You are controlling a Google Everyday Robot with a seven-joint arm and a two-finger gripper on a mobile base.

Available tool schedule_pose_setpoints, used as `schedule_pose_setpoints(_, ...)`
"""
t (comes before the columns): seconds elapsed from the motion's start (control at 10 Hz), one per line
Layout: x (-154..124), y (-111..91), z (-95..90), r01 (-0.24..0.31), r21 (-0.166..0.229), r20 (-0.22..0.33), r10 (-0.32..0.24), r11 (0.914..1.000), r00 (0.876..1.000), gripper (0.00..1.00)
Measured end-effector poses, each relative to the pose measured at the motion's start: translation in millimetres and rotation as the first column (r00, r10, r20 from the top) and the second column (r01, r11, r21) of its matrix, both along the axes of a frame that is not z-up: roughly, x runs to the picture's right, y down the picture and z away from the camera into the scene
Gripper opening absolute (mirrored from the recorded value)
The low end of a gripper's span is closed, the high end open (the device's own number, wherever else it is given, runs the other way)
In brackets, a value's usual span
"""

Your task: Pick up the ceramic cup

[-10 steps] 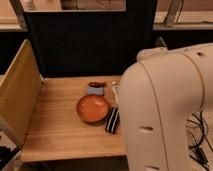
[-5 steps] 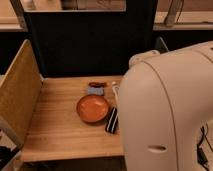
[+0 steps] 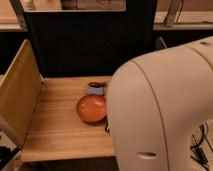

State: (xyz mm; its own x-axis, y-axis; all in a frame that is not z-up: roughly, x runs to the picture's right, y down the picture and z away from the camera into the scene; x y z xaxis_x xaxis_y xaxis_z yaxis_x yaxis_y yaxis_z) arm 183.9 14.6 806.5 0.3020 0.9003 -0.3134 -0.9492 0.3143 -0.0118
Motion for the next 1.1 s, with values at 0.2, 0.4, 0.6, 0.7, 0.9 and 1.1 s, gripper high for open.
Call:
schedule_pose_setpoints(0.2, 10, 24, 0.5, -0.005, -0.035, -0.027, 0.005, 0.9994, 1.000, 0.80)
schedule_pose_setpoints(0.4, 15, 41, 1.6, -0.008, -0.065, -0.044, 0.005, 0.9979, 0.999, 0.80)
schedule_pose_setpoints(0.6, 15, 58, 4.6, -0.010, -0.100, -0.051, 0.004, 0.9949, 0.999, 0.80)
schedule_pose_setpoints(0.7, 7, 69, 8.2, -0.006, -0.126, -0.041, 0.001, 0.9920, 0.999, 0.79)
schedule_pose_setpoints(0.9, -17, 82, 15.8, 0.012, -0.164, 0.008, -0.011, 0.9864, 1.000, 0.62)
schedule_pose_setpoints(1.1, -32, 88, 22.1, 0.026, -0.186, 0.039, -0.019, 0.9823, 0.999, 0.42)
